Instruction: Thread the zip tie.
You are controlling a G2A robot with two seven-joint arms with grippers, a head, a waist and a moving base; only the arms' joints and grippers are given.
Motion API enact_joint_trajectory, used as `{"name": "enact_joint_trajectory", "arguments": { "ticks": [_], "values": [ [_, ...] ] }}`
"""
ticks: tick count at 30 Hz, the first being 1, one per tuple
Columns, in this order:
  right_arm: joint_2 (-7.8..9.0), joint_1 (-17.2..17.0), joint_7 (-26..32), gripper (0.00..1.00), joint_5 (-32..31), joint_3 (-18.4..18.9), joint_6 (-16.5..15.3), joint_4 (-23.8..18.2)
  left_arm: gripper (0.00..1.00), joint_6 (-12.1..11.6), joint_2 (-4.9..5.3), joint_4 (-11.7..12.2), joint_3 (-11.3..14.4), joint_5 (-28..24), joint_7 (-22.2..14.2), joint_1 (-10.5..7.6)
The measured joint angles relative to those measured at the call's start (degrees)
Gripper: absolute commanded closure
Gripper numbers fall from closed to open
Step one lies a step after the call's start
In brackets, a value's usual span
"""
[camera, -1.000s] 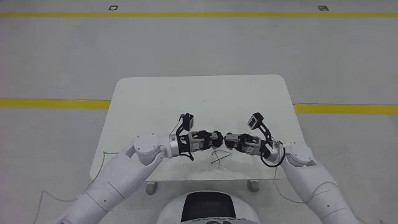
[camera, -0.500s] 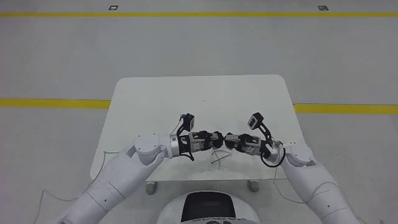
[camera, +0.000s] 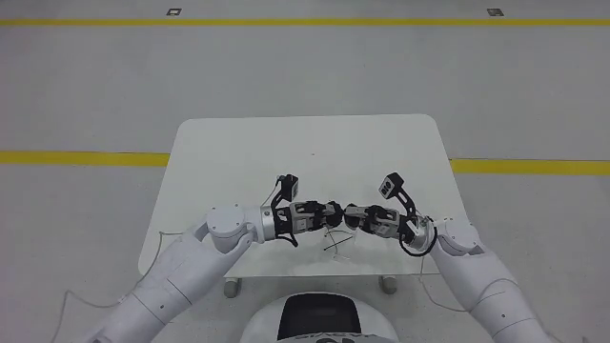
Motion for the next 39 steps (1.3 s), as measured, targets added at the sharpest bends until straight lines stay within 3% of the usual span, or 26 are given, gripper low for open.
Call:
{"name": "enact_joint_trajectory", "arguments": {
  "ticks": [11,15,24,27,31,32,34,39],
  "values": [
    [0.09,-0.8,-1.8,0.00,2.0,1.0,-0.7,-0.1,1.00,-1.2,0.09,0.0,-0.4,0.2,1.0,0.36],
    [0.08,-0.9,-1.9,0.00,2.2,1.0,-0.6,-0.2,1.00,0.1,0.20,-1.9,-0.4,1.3,1.7,0.39],
    [0.08,-0.9,-1.9,0.00,2.2,1.0,-0.6,-0.2,1.00,-0.4,0.15,-1.6,-0.7,0.6,2.1,0.66],
    [0.08,-0.9,-1.9,0.00,2.2,1.0,-0.6,-0.2,1.00,-6.4,0.39,0.0,-2.0,-0.5,0.8,1.25],
    [0.08,-0.9,-1.9,0.00,2.2,1.0,-0.6,-0.2,1.00,-18.7,0.98,4.0,-3.0,7.0,-1.7,2.22],
    [0.08,-0.9,-1.9,0.00,2.2,1.0,-0.6,-0.2,1.00,-20.7,1.03,4.9,-3.0,8.8,-1.5,2.29],
    [0.08,-0.9,-1.9,0.00,2.2,1.0,-0.6,-0.2,1.00,-22.3,0.97,5.3,-3.0,12.1,-0.7,2.36],
    [0.08,-0.9,-1.9,0.00,2.2,1.0,-0.6,-0.2,1.00,-21.7,0.48,3.6,-4.2,15.9,0.6,3.54]
  ]
}}
